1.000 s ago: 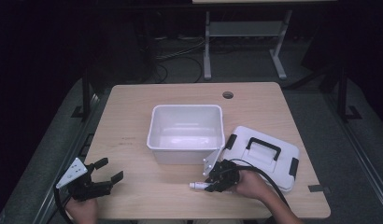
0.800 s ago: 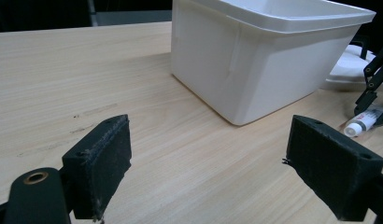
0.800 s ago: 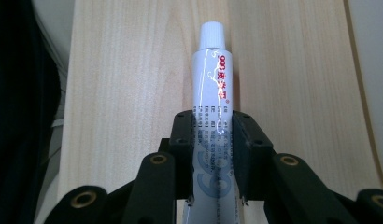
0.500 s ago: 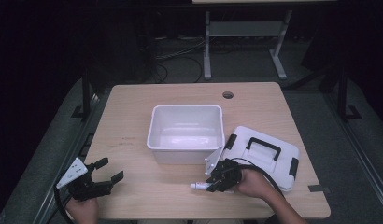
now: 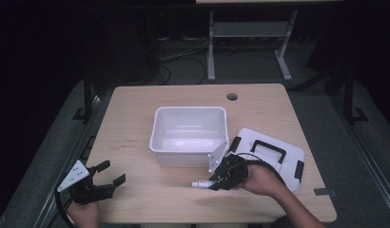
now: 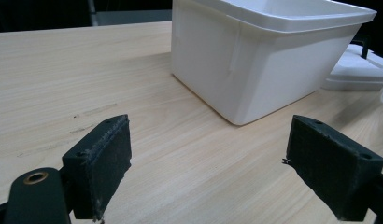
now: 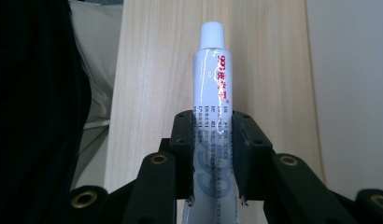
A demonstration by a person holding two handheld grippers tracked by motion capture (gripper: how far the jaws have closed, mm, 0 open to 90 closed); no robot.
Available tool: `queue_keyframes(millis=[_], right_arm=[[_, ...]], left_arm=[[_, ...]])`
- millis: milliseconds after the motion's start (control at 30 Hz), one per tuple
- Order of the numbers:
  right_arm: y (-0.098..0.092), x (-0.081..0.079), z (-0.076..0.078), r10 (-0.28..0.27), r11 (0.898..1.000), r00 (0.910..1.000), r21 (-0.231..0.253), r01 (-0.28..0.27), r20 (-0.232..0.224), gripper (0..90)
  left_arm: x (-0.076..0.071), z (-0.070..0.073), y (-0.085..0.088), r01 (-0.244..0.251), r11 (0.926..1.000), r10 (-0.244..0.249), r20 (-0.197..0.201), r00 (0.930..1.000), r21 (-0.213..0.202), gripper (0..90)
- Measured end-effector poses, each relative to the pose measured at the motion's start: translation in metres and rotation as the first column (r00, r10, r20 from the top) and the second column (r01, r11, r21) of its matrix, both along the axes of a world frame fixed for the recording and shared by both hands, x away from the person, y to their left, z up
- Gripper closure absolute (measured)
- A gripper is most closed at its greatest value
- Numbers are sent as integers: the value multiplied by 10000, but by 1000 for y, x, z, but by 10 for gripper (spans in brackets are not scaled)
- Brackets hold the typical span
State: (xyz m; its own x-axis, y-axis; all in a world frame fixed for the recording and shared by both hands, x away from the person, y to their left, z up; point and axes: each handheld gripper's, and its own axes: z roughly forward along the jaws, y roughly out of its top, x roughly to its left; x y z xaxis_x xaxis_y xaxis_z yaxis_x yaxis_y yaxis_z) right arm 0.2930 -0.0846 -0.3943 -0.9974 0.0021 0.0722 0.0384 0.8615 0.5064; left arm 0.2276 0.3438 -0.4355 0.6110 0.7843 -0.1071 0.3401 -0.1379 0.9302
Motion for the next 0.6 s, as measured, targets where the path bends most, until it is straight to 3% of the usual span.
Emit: queue_keyframes(millis=[333, 600], right_arm=[[5, 3, 38, 183, 9993, 9996, 334, -190, 214, 715], [11, 7, 60, 308, 9991, 9986, 293, -321, 439, 715]], left_arm=[[0, 0, -1, 1, 10000, -1, -8, 10000, -33, 132], [1, 0, -1, 2, 10000, -2, 4, 10000, -34, 132]])
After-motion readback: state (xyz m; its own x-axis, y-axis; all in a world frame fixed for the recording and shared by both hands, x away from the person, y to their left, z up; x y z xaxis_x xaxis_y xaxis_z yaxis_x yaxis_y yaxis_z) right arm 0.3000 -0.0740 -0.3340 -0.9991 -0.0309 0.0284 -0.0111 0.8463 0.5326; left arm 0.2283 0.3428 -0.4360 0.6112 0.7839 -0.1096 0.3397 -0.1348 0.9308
